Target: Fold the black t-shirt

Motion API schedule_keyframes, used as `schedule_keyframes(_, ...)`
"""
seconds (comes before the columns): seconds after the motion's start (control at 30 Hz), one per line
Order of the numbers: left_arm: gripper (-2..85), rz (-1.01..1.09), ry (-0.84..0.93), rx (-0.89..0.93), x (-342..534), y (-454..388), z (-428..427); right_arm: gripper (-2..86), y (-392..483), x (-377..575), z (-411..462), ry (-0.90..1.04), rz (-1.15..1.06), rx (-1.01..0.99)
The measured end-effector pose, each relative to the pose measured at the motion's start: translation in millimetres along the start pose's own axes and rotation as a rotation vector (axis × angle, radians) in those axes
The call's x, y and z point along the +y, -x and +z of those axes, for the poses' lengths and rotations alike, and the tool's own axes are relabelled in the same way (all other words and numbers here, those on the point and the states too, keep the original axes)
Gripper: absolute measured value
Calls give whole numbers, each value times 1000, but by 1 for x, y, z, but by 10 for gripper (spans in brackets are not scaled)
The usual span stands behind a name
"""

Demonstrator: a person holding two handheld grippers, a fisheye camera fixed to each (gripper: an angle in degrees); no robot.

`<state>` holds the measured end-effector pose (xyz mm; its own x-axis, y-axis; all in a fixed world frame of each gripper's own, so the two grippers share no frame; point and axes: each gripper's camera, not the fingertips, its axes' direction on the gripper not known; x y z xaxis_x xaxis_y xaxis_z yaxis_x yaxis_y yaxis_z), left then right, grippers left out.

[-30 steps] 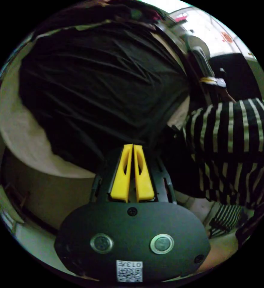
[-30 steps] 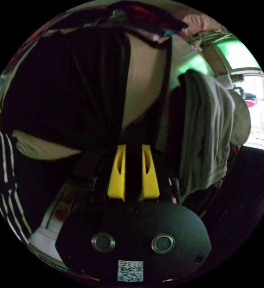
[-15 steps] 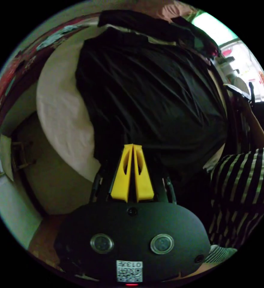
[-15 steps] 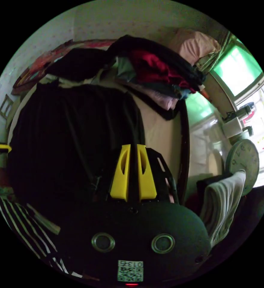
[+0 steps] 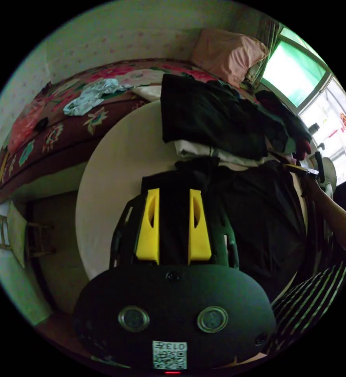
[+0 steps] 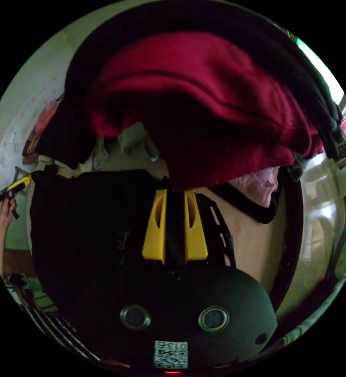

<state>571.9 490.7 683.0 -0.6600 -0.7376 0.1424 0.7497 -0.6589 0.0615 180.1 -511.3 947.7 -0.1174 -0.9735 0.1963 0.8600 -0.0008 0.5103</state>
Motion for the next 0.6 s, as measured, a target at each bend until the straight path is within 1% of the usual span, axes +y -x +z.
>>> schedule_keyframes(0.1, 131, 13, 9, -6, -19, 1, 9, 65, -12, -2, 5, -44, 64, -70)
schedule_keyframes(0.17, 127, 16, 69, 3, -26, 3, 20, 56, -13, -3, 10, -36, 51, -59)
schedule_keyframes(0.27, 59, 33, 162, 14, -27, 5, 37, 30, -11, -5, 16, -21, 4, -32)
schedule_keyframes(0.33, 23, 42, 143, -55, -24, 3, 33, 27, -15, -5, 11, -27, 28, 3)
schedule_keyframes(0.37, 20, 45, 146, -68, -24, 3, 31, 26, -18, 0, 1, -105, 59, 52)
schedule_keyframes(0.4, 15, 58, 105, -128, -20, 0, 23, 24, -24, 7, -12, -193, 90, 31)
schedule_keyframes(0.43, 11, 74, 33, -184, -16, -2, 11, 24, -28, 10, -19, -231, 113, 20)
schedule_keyframes(0.47, 10, 76, -5, -195, -13, -3, 4, 21, -38, 16, -29, -284, 155, 23)
schedule_keyframes(0.53, 7, 50, -119, -188, -5, 3, -17, 17, -51, 21, -36, -308, 178, 28)
schedule_keyframes(0.6, 6, 47, -162, -192, -2, 7, -27, 15, -62, 23, -34, -280, 180, 83)
